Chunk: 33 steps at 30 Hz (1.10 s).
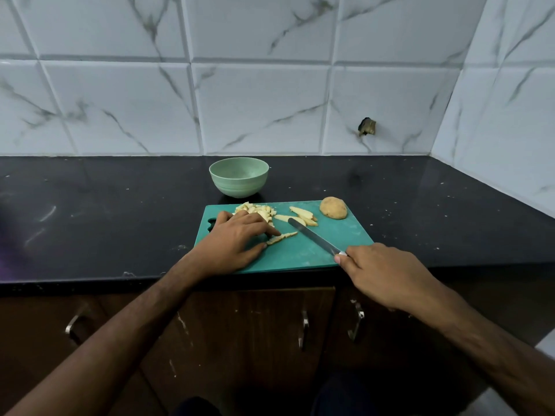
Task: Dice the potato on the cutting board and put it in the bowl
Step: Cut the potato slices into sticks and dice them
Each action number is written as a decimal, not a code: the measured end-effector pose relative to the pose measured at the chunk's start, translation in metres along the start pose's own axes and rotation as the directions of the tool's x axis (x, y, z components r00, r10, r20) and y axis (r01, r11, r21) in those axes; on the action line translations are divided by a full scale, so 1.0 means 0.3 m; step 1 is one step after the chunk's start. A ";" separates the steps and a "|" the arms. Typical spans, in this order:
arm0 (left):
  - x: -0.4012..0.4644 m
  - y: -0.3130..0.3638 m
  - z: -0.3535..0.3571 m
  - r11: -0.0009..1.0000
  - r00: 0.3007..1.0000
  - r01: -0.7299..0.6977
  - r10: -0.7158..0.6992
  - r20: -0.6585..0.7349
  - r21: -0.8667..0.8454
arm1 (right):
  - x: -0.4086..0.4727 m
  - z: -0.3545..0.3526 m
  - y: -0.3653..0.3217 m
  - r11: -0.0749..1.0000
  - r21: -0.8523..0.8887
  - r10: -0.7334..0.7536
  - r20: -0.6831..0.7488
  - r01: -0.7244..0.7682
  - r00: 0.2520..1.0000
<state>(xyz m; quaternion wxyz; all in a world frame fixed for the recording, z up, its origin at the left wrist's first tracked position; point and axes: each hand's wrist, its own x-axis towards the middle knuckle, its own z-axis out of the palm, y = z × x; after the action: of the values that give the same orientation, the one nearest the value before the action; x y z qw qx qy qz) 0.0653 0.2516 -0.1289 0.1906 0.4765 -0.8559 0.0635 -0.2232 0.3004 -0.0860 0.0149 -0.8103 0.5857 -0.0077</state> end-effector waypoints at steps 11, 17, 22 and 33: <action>0.011 -0.009 0.007 1.000 0.996 -0.008 0.009 0.084 -0.011 | 0.008 0.028 -0.012 1.000 0.002 -0.019 -0.015 0.019 1.000; 0.002 -0.001 0.002 0.999 0.999 -0.039 0.039 0.000 0.019 | 0.026 0.003 0.020 0.996 0.092 -0.003 0.013 0.002 1.000; 0.020 0.006 -0.011 0.994 0.992 -0.086 0.080 0.095 0.066 | 0.034 -0.019 0.035 0.977 0.212 0.004 0.097 -0.025 0.995; 0.148 0.035 0.005 0.942 0.947 -0.312 0.298 0.117 0.127 | 0.259 0.015 0.042 0.291 0.941 0.043 -0.194 0.174 0.980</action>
<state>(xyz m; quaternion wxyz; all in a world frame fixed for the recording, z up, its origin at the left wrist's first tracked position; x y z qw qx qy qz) 0.0349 0.2217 -0.1123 0.1021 0.3532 -0.9207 0.1305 -0.2105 0.2228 -0.0912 0.4394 -0.6612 0.4312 -0.4287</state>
